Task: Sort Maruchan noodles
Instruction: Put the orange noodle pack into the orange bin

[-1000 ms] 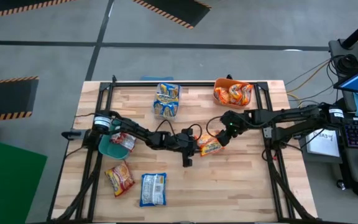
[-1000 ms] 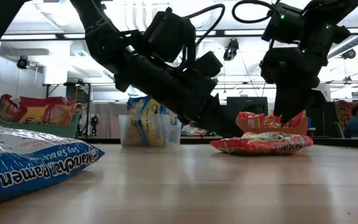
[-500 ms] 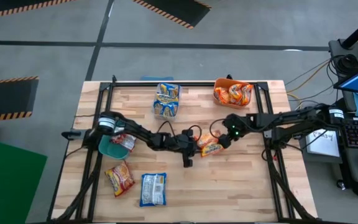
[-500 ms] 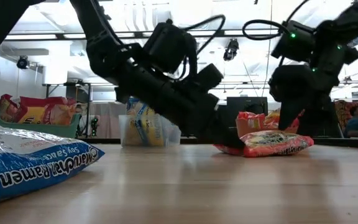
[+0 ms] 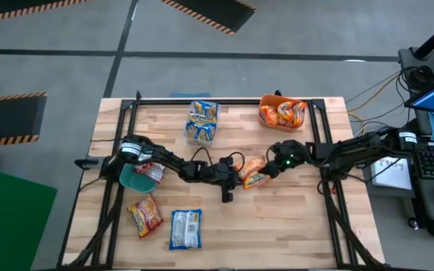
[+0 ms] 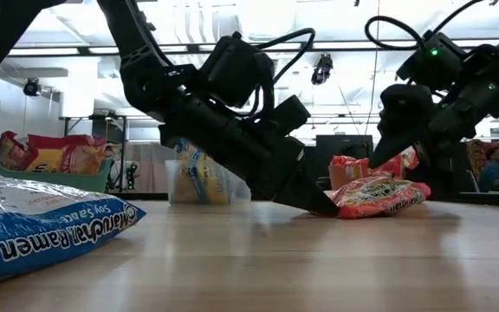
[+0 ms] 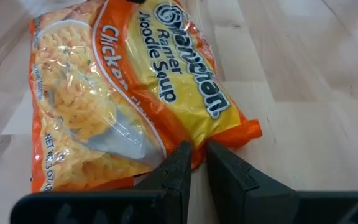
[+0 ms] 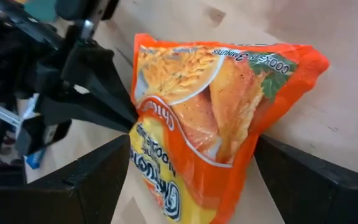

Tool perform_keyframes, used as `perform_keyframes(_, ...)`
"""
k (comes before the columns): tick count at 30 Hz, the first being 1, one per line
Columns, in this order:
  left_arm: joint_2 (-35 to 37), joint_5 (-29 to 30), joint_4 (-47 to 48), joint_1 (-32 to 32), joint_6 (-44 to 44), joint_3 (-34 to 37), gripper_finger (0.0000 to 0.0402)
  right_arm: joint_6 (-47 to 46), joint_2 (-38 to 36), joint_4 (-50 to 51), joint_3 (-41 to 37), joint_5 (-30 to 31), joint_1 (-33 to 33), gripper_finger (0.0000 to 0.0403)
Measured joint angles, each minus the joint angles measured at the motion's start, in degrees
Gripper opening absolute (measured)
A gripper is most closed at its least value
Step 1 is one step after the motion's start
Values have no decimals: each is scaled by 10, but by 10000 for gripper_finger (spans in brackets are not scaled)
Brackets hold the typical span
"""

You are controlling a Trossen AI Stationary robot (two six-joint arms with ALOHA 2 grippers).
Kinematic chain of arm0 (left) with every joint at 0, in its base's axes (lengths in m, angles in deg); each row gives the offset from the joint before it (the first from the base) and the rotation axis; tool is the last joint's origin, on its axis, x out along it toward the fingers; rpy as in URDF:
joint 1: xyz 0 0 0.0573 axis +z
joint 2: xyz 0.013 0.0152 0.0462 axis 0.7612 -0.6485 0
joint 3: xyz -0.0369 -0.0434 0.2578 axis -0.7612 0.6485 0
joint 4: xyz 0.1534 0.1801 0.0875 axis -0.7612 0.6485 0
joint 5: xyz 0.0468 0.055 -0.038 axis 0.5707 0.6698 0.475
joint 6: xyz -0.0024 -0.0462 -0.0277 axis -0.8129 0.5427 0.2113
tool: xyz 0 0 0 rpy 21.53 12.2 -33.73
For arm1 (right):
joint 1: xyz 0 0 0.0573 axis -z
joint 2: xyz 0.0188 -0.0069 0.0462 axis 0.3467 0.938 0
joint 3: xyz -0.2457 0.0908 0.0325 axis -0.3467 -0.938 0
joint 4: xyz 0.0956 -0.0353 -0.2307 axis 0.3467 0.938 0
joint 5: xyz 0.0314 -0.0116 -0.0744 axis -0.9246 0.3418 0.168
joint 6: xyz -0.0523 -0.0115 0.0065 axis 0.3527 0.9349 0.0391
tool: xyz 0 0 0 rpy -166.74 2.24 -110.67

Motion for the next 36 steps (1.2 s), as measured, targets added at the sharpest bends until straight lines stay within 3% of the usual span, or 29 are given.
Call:
perform_keyframes(6, 0, 0, 1, 1, 0, 0, 36, -8, 0, -53, -21, 17, 0, 329)
perform_keyframes(30, 0, 0, 2, 1, -2, 1, 36, -13, 2, -56, -21, 84, -26, 329)
perform_keyframes(36, -1, 0, 2, 1, -2, 1, 36, -11, 63, -93, -10, 88, -29, 329)
